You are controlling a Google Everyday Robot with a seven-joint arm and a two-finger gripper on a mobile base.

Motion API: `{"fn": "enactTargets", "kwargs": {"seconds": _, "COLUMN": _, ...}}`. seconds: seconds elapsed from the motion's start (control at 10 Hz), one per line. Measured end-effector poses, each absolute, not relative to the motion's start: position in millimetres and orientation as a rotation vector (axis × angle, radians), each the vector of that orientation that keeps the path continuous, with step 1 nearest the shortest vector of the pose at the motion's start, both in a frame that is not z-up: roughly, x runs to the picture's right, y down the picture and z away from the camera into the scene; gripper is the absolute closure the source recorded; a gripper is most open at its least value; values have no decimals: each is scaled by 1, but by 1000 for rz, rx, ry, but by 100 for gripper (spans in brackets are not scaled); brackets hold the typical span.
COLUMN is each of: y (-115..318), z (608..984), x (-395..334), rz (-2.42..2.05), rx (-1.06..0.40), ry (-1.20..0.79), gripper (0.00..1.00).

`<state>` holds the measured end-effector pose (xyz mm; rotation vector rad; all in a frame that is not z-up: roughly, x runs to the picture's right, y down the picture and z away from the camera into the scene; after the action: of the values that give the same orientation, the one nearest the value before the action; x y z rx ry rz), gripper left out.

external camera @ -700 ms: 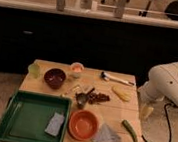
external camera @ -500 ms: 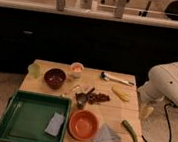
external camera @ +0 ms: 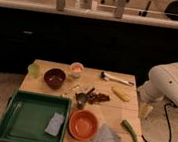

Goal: Place banana in red bowl

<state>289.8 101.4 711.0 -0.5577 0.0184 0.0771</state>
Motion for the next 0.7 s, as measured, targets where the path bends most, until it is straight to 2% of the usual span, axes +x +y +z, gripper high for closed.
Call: {"fn": "enactTargets", "kwargs": {"seconds": 0.7, "y": 98, "z": 760, "x": 293, "rz": 106, "rx": -548, "ry": -30, "gripper": 20}}
